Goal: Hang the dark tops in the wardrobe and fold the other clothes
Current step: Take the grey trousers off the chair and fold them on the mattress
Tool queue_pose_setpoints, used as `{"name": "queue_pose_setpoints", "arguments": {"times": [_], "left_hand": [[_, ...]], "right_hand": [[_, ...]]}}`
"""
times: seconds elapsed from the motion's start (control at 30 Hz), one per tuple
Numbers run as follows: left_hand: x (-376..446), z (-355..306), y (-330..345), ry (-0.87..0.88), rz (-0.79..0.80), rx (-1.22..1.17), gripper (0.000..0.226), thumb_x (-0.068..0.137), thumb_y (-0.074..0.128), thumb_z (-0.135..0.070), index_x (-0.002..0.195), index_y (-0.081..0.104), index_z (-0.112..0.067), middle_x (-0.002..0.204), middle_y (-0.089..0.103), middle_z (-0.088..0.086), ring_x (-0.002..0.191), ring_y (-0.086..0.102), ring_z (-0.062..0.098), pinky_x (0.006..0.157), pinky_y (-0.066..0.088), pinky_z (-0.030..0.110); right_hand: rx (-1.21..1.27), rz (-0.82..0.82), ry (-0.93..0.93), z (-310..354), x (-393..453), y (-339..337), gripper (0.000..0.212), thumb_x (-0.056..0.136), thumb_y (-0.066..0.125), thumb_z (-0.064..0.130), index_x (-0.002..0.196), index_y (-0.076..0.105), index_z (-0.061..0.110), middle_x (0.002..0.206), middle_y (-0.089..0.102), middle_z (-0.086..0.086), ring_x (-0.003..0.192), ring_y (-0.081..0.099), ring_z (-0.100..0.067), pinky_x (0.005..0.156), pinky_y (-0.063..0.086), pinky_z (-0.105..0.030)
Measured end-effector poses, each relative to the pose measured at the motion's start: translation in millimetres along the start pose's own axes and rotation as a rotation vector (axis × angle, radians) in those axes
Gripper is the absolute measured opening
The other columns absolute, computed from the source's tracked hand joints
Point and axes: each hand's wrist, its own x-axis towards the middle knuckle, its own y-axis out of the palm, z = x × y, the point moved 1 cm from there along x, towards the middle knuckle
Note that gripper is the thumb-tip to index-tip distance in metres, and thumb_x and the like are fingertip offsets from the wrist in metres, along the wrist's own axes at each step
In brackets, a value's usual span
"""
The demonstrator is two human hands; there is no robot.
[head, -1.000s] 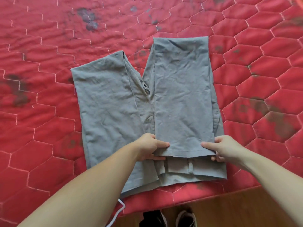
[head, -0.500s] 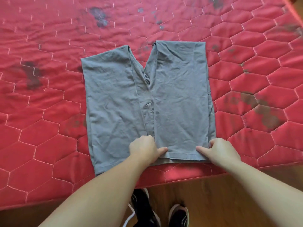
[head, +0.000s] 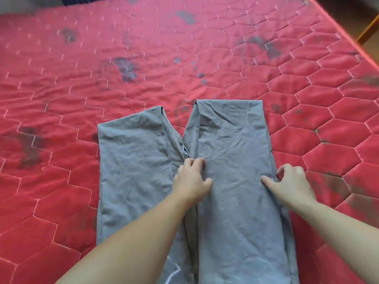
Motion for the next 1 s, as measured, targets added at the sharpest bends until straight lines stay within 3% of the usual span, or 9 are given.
{"name": "queue_pose_setpoints", "arguments": {"times": [0.1, 0.2, 0.33, 0.47, 0.6, 0.7, 0.8, 0.87, 1.0], "left_hand": [[67.3, 4.4, -12.0, 0.021, -0.080, 0.080, 0.054, 0.083, 0.060, -0.036, 0.135, 0.045, -0.029, 0.134, 0.045, 0.000, 0.122, 0.045, 0.027, 0.101, 0.039, 0.040], [125.7, -0.6, -30.5, 0.039, -0.152, 0.101, 0.059, 0.084, 0.061, -0.035, 0.139, 0.040, -0.029, 0.138, 0.039, 0.000, 0.122, 0.045, 0.028, 0.099, 0.038, 0.042], [187.3, -9.3, -49.4, 0.060, -0.197, 0.133, 0.072, 0.083, 0.061, -0.036, 0.147, 0.029, -0.030, 0.150, 0.030, -0.001, 0.129, 0.036, 0.028, 0.104, 0.033, 0.043], [228.0, -25.6, -58.7, 0.135, -0.099, 0.230, 0.081, 0.080, 0.061, -0.031, 0.152, 0.022, -0.029, 0.158, 0.023, -0.003, 0.141, 0.027, 0.024, 0.109, 0.029, 0.044], [246.7, -44.7, -57.4, 0.195, -0.024, 0.341, 0.077, 0.077, 0.060, -0.026, 0.147, 0.029, -0.030, 0.146, 0.038, 0.000, 0.133, 0.033, 0.029, 0.103, 0.033, 0.043], [246.8, -53.2, -60.7, 0.190, -0.027, 0.330, 0.074, 0.076, 0.059, -0.019, 0.144, 0.032, -0.029, 0.134, 0.049, 0.004, 0.126, 0.039, 0.031, 0.100, 0.035, 0.042], [237.9, -57.8, -70.0, 0.227, -0.061, 0.289, 0.049, 0.075, 0.055, -0.013, 0.120, 0.057, -0.031, 0.118, 0.062, -0.001, 0.115, 0.051, 0.026, 0.095, 0.039, 0.038], [224.0, -58.7, -77.1, 0.261, -0.072, 0.247, 0.034, 0.073, 0.054, -0.012, 0.099, 0.064, -0.032, 0.103, 0.066, -0.007, 0.099, 0.057, 0.021, 0.090, 0.042, 0.036], [182.4, -54.7, -83.4, 0.370, -0.067, 0.198, 0.024, 0.071, 0.056, -0.011, 0.088, 0.063, -0.026, 0.085, 0.059, -0.006, 0.083, 0.055, 0.024, 0.074, 0.047, 0.035]], "right_hand": [[-0.028, -0.080, -0.069, 36.4, 66.1, -6.5, 0.052, 0.071, 0.073, 0.048, 0.109, 0.052, 0.020, 0.120, 0.048, -0.012, 0.114, 0.050, -0.036, 0.090, 0.043, -0.043], [-0.032, -0.086, -0.107, 74.8, 118.2, -15.1, 0.071, 0.073, 0.073, 0.036, 0.134, 0.042, 0.019, 0.135, 0.042, -0.014, 0.126, 0.039, -0.037, 0.100, 0.038, -0.046], [-0.342, -0.082, -0.349, 112.5, 160.1, -17.6, 0.087, 0.074, 0.070, 0.033, 0.147, 0.025, 0.021, 0.156, 0.022, -0.002, 0.140, 0.023, -0.029, 0.106, 0.032, -0.046], [-0.500, -0.052, -0.425, 136.2, 189.9, -18.4, 0.078, 0.085, 0.052, 0.029, 0.153, 0.014, 0.020, 0.162, 0.013, -0.001, 0.148, 0.010, -0.023, 0.114, 0.021, -0.046], [-0.528, -0.102, -0.433, 149.5, 206.7, -23.5, 0.045, 0.085, 0.049, 0.029, 0.127, 0.045, 0.016, 0.131, 0.049, -0.010, 0.125, 0.043, -0.030, 0.103, 0.028, -0.046], [-0.579, -0.130, -0.473, 153.9, 206.2, -31.5, 0.029, 0.081, 0.056, 0.030, 0.108, 0.056, 0.018, 0.113, 0.056, -0.011, 0.110, 0.049, -0.032, 0.095, 0.031, -0.044], [-0.554, -0.158, -0.578, 149.9, 198.4, -40.2, 0.008, 0.080, 0.059, 0.027, 0.086, 0.056, 0.022, 0.102, 0.058, -0.008, 0.102, 0.053, -0.032, 0.091, 0.033, -0.042], [-0.460, -0.144, -0.611, 143.5, 187.3, -47.5, 0.010, 0.078, 0.062, 0.026, 0.083, 0.057, 0.019, 0.098, 0.054, -0.008, 0.098, 0.052, -0.033, 0.080, 0.036, -0.038], [-0.413, -0.109, -0.761, 129.0, 153.9, -58.0, 0.018, 0.075, 0.066, 0.027, 0.076, 0.050, 0.019, 0.085, 0.045, 0.000, 0.087, 0.048, -0.030, 0.069, 0.031, -0.032]]}}
